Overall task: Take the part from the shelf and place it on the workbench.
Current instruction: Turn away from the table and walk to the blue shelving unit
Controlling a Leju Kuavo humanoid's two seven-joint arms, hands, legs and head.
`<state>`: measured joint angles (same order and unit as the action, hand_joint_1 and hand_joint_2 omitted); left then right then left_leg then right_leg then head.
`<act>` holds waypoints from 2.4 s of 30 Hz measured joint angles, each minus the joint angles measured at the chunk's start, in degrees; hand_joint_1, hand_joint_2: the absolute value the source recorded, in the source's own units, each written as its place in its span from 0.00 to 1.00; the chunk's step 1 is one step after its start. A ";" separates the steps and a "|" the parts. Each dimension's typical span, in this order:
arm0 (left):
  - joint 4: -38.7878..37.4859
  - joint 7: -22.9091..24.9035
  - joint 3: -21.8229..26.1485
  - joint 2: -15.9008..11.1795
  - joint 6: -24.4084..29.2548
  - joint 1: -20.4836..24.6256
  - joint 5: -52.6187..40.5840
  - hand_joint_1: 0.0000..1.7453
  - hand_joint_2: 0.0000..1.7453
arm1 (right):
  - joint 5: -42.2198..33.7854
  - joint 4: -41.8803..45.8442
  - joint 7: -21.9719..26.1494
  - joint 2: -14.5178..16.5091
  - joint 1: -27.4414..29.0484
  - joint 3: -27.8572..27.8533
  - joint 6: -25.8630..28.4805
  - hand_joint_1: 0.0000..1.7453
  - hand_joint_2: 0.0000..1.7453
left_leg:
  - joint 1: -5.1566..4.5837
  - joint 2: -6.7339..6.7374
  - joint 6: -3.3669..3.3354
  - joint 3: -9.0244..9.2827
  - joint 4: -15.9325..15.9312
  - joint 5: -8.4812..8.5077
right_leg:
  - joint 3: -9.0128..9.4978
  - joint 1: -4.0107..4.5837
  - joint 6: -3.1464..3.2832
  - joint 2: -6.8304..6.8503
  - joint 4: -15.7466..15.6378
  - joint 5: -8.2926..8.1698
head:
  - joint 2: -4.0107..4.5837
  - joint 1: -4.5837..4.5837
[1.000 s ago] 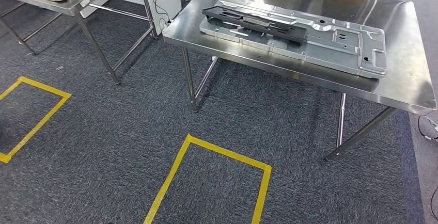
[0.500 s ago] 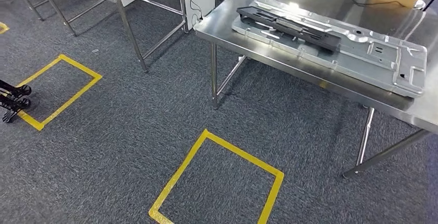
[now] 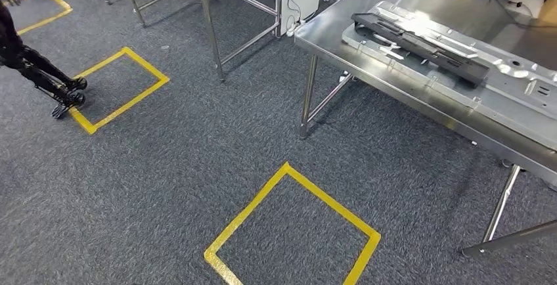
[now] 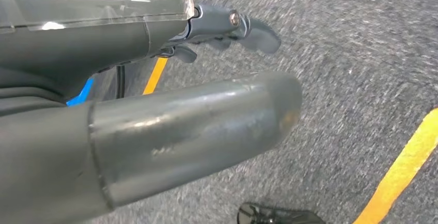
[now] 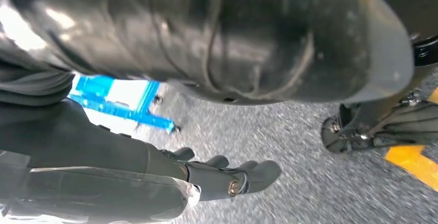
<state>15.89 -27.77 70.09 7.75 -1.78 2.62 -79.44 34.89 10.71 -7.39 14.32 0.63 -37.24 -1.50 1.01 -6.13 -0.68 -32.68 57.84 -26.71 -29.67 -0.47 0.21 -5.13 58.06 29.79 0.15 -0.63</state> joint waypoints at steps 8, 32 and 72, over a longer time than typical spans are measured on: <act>-0.09 -0.03 0.04 -0.21 -0.13 -0.19 0.04 0.00 0.00 | 0.12 0.00 -0.07 0.70 -0.20 -0.02 -0.03 0.00 0.00 | 0.22 5.76 1.93 -7.81 16.11 -7.42 | 0.11 -0.29 1.28 7.07 -1.12 -0.64 | 0.00 0.32; -0.14 -0.53 0.95 -0.14 0.10 -0.68 0.44 0.00 0.00 | 3.31 0.00 1.66 0.76 -1.00 0.34 0.90 0.00 0.00 | -0.04 -0.96 0.73 -0.80 0.18 0.55 | 0.04 -0.18 0.45 1.75 -0.19 -0.06 | 0.00 0.28; -0.13 -0.88 2.99 0.75 0.51 -1.12 -0.09 0.00 0.00 | 3.90 0.00 0.97 0.50 -0.47 -0.14 4.68 0.00 0.00 | 0.36 7.03 2.29 -3.98 8.85 -3.05 | 0.94 -0.08 1.51 9.46 -0.92 0.32 | 0.00 0.51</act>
<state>15.76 -28.65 73.08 8.51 -1.27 1.50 -79.54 38.79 10.71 -6.43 14.82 0.15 -37.39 3.18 1.36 0.90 1.61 -36.66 66.69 -29.76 -28.73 -0.55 1.72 4.33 57.14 30.12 0.15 -0.11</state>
